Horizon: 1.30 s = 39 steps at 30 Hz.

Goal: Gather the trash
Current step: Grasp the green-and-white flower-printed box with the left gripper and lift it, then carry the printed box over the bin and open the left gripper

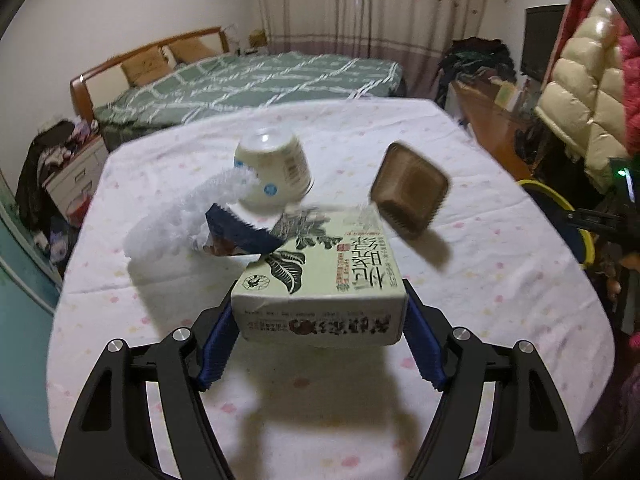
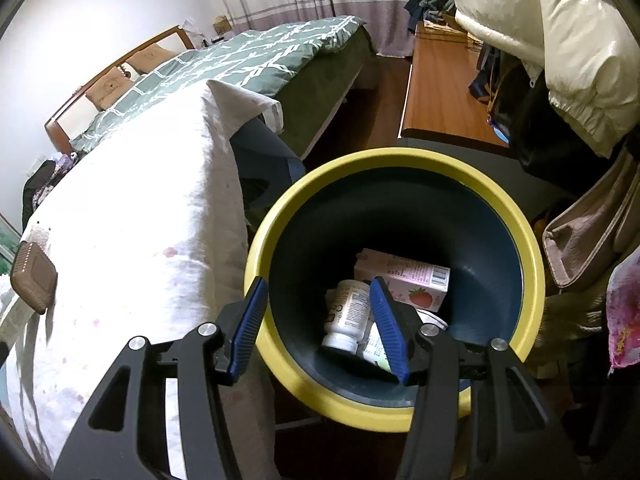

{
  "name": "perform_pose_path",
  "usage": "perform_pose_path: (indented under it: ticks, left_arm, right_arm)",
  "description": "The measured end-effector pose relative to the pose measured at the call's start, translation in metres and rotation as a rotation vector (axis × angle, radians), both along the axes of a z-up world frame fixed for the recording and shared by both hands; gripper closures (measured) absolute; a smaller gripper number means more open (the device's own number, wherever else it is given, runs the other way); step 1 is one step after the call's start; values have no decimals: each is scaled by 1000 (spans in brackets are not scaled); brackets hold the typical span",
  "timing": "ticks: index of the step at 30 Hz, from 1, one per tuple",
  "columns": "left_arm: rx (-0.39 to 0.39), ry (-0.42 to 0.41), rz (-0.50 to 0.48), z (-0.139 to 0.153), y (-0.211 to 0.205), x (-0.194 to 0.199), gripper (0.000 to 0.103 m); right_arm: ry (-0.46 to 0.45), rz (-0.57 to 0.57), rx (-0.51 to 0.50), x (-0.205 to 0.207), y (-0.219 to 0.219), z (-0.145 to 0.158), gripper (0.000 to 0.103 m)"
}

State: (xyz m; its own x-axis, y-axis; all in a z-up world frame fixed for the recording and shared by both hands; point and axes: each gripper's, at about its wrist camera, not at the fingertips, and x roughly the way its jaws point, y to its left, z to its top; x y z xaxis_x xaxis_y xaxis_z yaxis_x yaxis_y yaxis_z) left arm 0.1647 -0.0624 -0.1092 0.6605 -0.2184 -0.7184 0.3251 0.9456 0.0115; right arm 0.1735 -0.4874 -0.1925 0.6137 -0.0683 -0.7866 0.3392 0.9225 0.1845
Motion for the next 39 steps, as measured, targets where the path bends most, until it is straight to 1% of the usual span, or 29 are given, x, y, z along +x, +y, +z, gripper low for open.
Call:
perform_pose_path:
  ticks: [4,8,16,23,29,35,39]
  left_arm:
    - [2,-50,-31,23,-1,-21,31]
    - [6,-74,-72,39,-5,-40,31]
    - [-8,-95,-115,53,-19,-60,31]
    - [-28,-124,-180,71,-38,-69,31]
    - [-67,-122,-266,87,-72,-65,31]
    - [-107,-93,-379,92,-132,-46,31]
    - [-127,-58,-452,87,-178,-31,31]
  right_arm:
    - [-17,7,-1,-6,6,7,52]
    - [-33,12,-2,-12,8,12,52]
    - [-59,8,0,-29,9,20,52]
    - [-81,-9,-2,-47,3,24,52]
    - [-85,-30,-14,-63,-8,24,52]
    - [-88,-83,-36,-85,-27,22,52]
    - [-86,-112,-48,-100,-38,19,52]
